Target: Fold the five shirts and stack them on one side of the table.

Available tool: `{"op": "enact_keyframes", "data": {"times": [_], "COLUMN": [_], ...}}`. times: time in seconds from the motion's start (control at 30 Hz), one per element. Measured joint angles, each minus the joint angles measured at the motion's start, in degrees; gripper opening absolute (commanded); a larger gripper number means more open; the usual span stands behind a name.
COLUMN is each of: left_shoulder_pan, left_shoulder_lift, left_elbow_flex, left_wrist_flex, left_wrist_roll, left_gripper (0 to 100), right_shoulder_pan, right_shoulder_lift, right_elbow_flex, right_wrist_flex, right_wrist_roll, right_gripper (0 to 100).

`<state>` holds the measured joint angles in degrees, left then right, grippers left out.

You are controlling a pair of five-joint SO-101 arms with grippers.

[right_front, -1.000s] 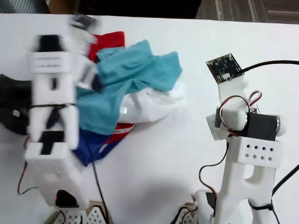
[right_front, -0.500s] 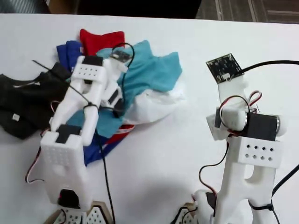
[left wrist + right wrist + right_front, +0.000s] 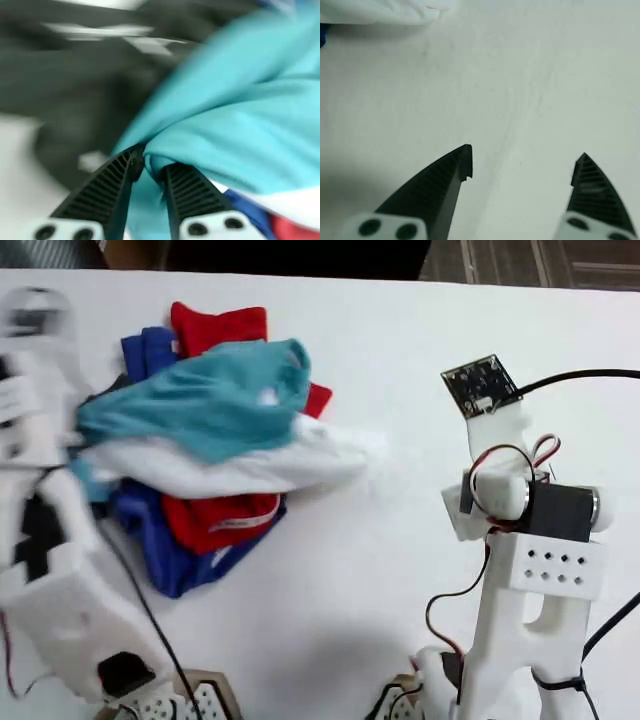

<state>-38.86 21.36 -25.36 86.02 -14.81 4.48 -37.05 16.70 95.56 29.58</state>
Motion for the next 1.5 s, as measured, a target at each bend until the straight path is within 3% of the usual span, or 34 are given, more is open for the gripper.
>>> {"op": "enact_keyframes", "data": {"times": [0.2, 0.33, 0.47, 0.6, 0.8, 0.9, 1.13, 1.3, 1.5], "left_shoulder_pan": [-19.3, -28.5, -34.1, -34.2, -26.6, -19.6, 0.4, 12.4, 16.2], "left_shoulder_lift": [-3.9, -4.0, -4.2, -4.3, -4.7, -4.7, -5.0, -5.3, -5.3], "left_elbow_flex": [-14.2, -22.8, -26.5, -26.6, -23.5, -21.3, -18.4, -5.0, 17.1], "left_wrist_flex": [0.1, -2.5, -5.0, -5.1, 0.0, 4.6, 14.5, 14.9, 8.5], "left_wrist_roll": [0.0, -1.4, -1.5, -2.2, -14.7, -19.3, -15.7, -14.2, -14.2], "left_gripper": [3, 3, 3, 7, 31, 30, 30, 30, 30], "right_shoulder_pan": [0.0, 0.0, 0.0, 0.0, 0.0, 0.0, 0.0, 0.0, 0.0], "right_shoulder_lift": [0.0, 0.0, 0.0, 0.0, 0.0, 0.0, 0.0, 0.0, 0.0], "right_elbow_flex": [0.0, 0.0, 0.0, 0.0, 0.0, 0.0, 0.0, 0.0, 0.0], "right_wrist_flex": [-0.3, -0.3, -0.3, -0.3, -0.3, -0.3, -0.3, -0.3, -0.3], "right_wrist_roll": [0.0, 0.0, 0.0, 0.0, 0.0, 0.0, 0.0, 0.0, 0.0], "right_gripper": [32.3, 32.3, 32.3, 32.3, 32.3, 32.3, 32.3, 32.3, 32.3]}}
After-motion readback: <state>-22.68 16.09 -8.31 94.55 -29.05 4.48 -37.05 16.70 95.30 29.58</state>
